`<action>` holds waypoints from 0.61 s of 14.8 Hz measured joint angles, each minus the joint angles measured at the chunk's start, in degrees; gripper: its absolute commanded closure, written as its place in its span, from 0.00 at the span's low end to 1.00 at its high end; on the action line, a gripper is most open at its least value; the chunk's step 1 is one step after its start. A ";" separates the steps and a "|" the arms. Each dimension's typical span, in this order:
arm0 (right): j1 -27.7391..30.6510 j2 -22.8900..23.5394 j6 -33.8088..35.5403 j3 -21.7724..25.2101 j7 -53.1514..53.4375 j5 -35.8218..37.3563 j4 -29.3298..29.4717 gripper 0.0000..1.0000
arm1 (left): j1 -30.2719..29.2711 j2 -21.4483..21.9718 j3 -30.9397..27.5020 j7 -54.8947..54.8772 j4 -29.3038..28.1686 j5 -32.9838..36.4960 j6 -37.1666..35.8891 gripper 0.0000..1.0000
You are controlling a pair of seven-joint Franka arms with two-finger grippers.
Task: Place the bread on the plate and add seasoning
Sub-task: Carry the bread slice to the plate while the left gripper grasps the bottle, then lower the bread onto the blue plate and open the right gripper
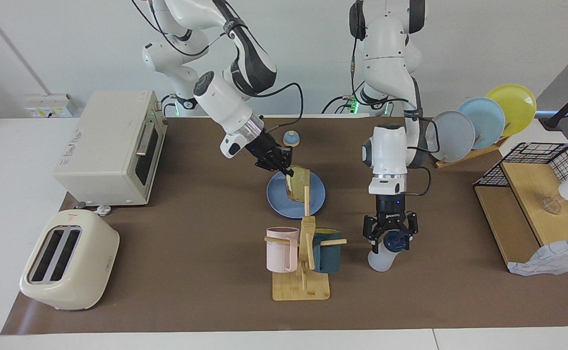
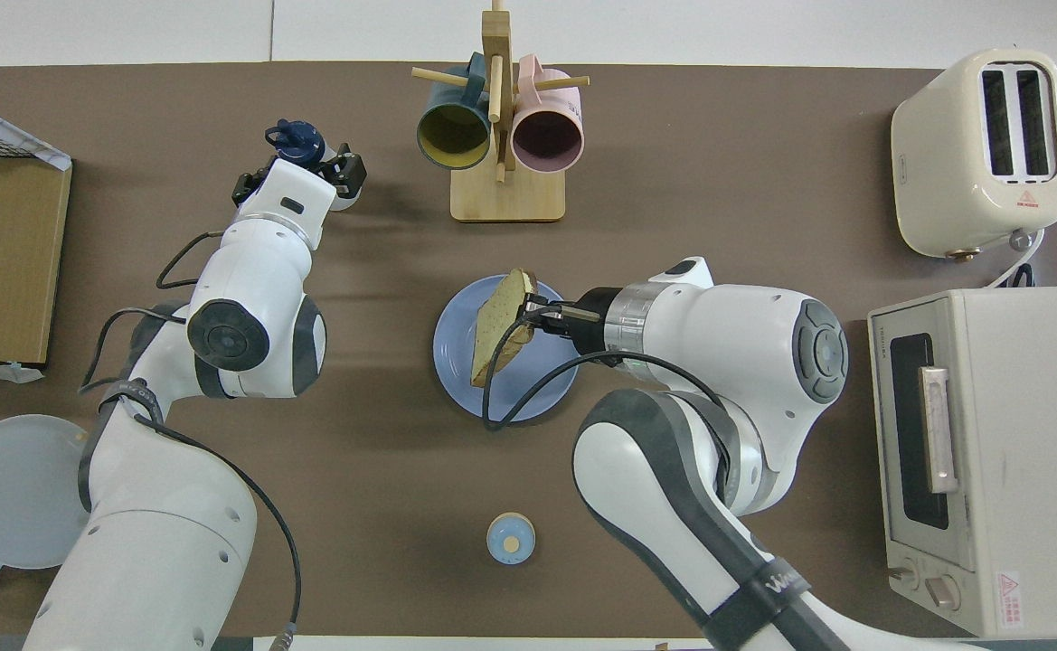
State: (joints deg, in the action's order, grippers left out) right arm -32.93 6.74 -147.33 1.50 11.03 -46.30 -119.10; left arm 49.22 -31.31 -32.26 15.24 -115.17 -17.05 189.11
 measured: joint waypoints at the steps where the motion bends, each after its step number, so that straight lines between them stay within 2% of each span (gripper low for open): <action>1: 0.03 -0.05 -0.21 0.04 -0.72 0.00 -0.52 1.00 | 0.00 -0.40 0.00 0.00 0.02 0.00 0.03 0.00; 3: -0.20 -0.35 -2.32 0.02 -2.94 -0.93 -2.50 1.00 | 0.00 -1.05 0.00 0.00 0.08 0.00 0.24 0.00; 7: -1.63 -1.46 -5.68 -0.03 -12.06 -8.91 -7.18 1.00 | 0.01 -1.16 0.00 0.08 0.18 -0.05 1.06 0.00; 9: -1.64 -2.08 -6.23 0.02 -13.92 -10.19 -8.45 1.00 | 0.01 -1.15 0.00 0.22 0.20 -0.13 1.82 0.01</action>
State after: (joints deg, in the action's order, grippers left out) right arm -34.57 4.67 -153.56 1.52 -2.89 -56.49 -127.55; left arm 49.23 -32.46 -32.26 15.45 -114.97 -17.18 190.94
